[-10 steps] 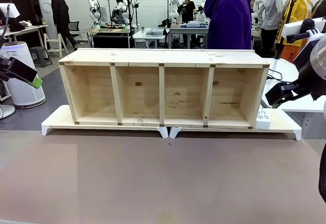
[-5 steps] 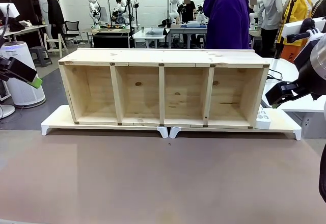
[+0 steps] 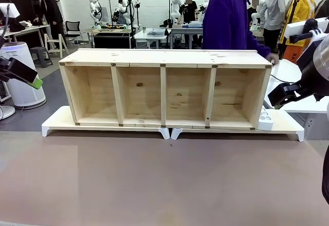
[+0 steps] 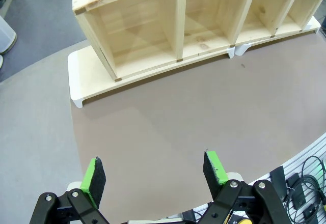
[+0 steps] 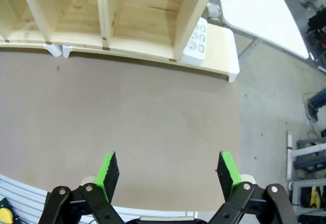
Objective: Perform cable management.
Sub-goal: When the cord part of the Power Cable appears at the lower middle area of the table and stops, grasp the cord part of the Power Cable.
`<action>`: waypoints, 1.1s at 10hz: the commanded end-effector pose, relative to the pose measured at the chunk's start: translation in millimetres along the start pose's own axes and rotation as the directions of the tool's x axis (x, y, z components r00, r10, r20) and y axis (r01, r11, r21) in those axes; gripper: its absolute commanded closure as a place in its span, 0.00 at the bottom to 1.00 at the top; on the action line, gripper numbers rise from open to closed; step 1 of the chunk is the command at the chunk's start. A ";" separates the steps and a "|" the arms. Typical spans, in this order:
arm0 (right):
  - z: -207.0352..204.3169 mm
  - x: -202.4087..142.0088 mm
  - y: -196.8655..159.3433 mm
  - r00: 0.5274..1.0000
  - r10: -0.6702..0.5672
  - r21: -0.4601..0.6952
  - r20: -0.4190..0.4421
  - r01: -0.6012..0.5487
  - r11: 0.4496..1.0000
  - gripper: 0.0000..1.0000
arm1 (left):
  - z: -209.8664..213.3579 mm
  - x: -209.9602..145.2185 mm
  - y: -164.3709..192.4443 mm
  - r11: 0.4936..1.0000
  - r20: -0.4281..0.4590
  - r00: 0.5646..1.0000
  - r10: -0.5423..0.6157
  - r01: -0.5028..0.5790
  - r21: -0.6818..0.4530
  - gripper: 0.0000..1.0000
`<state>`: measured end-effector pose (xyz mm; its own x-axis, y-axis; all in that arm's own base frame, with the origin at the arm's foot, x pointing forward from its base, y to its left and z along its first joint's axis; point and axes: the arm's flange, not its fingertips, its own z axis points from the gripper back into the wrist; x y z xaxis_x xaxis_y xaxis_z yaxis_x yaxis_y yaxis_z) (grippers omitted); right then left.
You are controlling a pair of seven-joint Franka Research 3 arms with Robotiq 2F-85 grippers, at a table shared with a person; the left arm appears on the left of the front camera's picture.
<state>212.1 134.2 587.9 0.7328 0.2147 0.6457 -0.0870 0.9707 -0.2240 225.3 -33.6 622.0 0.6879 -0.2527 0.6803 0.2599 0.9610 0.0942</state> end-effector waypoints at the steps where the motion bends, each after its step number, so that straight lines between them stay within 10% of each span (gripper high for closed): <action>1: -2.0 0.6 -1.6 1.000 0.000 -0.007 -0.004 0.000 1.000 0.00 | -0.9 1.9 -0.4 1.000 0.008 1.000 0.007 -0.007 0.002 0.00; 11: -2.0 0.6 -1.6 1.000 0.000 -0.007 -0.004 0.000 1.000 0.00 | -0.9 1.9 -0.4 1.000 0.008 1.000 0.007 -0.007 0.002 0.00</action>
<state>212.1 134.2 587.9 0.7328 0.2147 0.6457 -0.0870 0.9707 -0.2240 225.4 -33.6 622.0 0.6879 -0.2527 0.6804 0.2599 0.9610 0.0942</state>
